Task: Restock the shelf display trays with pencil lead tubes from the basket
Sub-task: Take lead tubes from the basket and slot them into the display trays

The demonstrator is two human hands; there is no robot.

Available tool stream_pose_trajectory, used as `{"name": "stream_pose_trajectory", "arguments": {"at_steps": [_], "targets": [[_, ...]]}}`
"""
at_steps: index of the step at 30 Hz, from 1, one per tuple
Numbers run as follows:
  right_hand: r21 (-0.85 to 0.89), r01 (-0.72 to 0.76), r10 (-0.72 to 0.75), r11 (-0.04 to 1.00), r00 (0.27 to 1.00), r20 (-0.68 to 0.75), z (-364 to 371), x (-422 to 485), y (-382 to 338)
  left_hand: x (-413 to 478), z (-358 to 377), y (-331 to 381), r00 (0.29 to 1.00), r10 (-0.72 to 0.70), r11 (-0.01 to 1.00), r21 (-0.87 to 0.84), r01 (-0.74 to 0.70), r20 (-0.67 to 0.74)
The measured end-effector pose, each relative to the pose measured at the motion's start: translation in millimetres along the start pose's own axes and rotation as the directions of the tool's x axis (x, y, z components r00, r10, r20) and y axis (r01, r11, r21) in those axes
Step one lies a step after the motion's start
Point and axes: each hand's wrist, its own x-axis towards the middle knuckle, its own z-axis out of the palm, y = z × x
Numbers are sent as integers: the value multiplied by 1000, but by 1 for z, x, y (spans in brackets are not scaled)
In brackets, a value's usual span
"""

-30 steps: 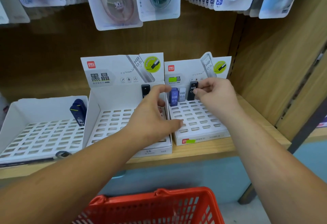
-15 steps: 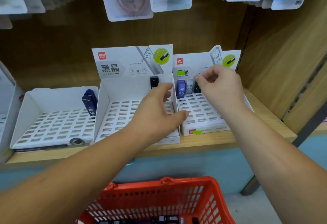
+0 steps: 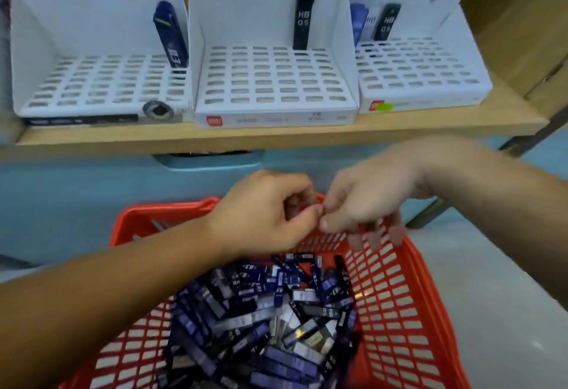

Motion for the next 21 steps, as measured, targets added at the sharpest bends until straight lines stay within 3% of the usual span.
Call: {"name": "stream_pose_trajectory", "arguments": {"at_steps": [2,6,8,11,13,17,21], "targets": [[-16,17,-17,1000,1000,-3,38,52,-1,-19,20,-31,969,-157,984,118,136,189],[-1,123,-120,992,964,-236,121,147,18,-77,65,-93,857,-356,930,229,287,372],[-7,76,-75,997,961,-267,144,172,28,-105,80,-116,803,-443,882,352,312,398],[-50,-40,25,998,959,-284,159,189,35,-132,89,-133,663,-598,781,512,357,449],[-26,-86,76,996,963,-257,165,197,35,-140,92,-131,598,-618,765,564,310,510],[-11,-131,125,991,963,-237,183,212,31,-136,102,-127,596,-633,754,568,331,493],[-51,-106,83,993,938,-336,179,214,28,-121,107,-132,623,-654,729,578,367,429]]}}
